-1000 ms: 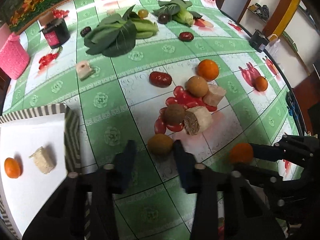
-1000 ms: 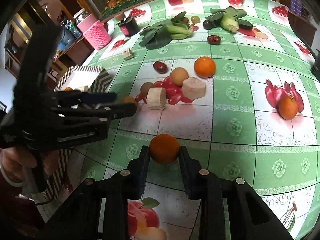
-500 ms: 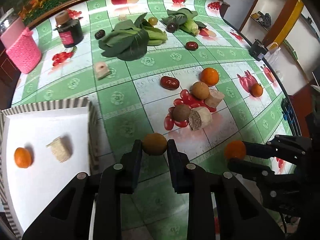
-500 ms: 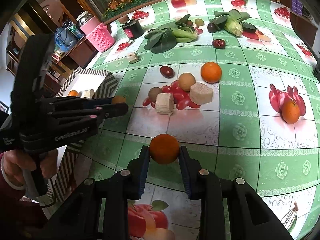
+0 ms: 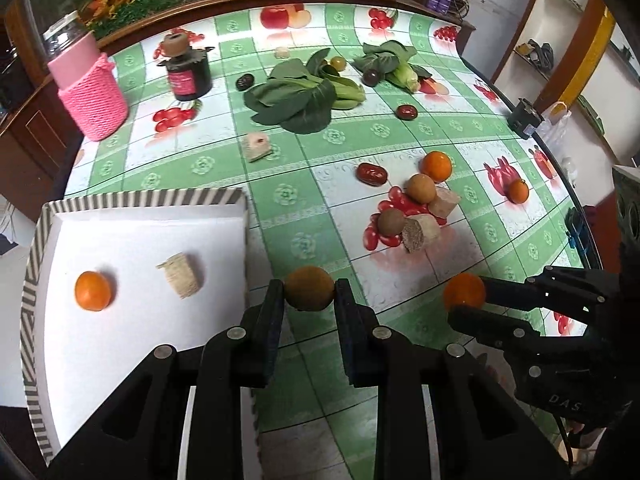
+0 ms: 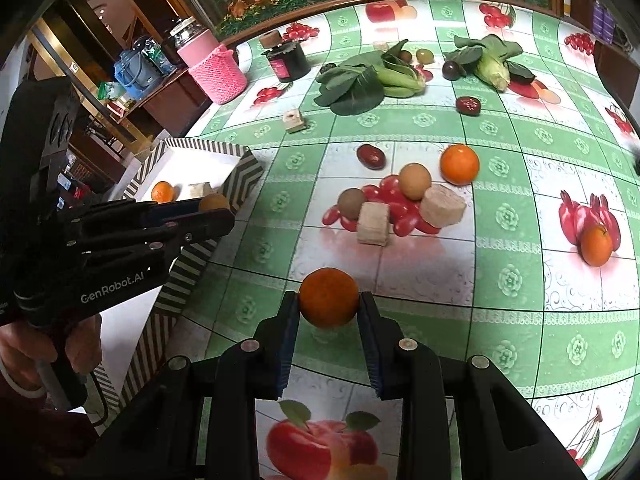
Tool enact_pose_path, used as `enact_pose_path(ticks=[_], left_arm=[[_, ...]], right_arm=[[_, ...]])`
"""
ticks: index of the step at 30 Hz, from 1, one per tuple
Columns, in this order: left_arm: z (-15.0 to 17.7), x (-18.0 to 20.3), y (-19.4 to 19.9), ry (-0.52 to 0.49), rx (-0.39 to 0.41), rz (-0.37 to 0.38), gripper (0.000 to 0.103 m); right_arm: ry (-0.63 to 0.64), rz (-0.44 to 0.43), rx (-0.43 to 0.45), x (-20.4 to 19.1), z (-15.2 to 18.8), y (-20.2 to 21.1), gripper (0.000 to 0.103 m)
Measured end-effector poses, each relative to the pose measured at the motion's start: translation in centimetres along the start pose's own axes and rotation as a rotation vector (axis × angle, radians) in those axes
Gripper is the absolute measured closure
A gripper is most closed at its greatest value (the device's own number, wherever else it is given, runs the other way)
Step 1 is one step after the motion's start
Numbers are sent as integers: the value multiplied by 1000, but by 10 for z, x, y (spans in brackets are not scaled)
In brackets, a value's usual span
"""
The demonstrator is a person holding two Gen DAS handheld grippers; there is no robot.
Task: Organize fruits
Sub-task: 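Grasp the kiwi with the left tool while the right tool grasps the orange, then carry the kiwi in the left tool while the right tool carries the orange to the tray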
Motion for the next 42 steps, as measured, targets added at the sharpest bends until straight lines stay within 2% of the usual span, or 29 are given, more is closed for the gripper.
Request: enact_pose_path(ticks=[19, 32, 42], left_arm=[[8, -39, 22, 30, 24, -51, 81], [21, -91, 35, 87, 22, -110, 80], [40, -135, 34, 143, -23, -163, 80]], right_arm=[[41, -19, 6, -41, -12, -13, 72], [94, -73, -1, -92, -21, -33, 72], [134, -119, -18, -129, -28, -56, 71]])
Point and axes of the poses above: each gripper's, at about its wrist camera, not at the fingertips, and y roughly against the way its jaws point, x to its right, z to its underside, the point moved 5 cm from there along -y, roughly the way its jaws point, and after that the axes turned 15 degrees about x, right-handed, at the moved point
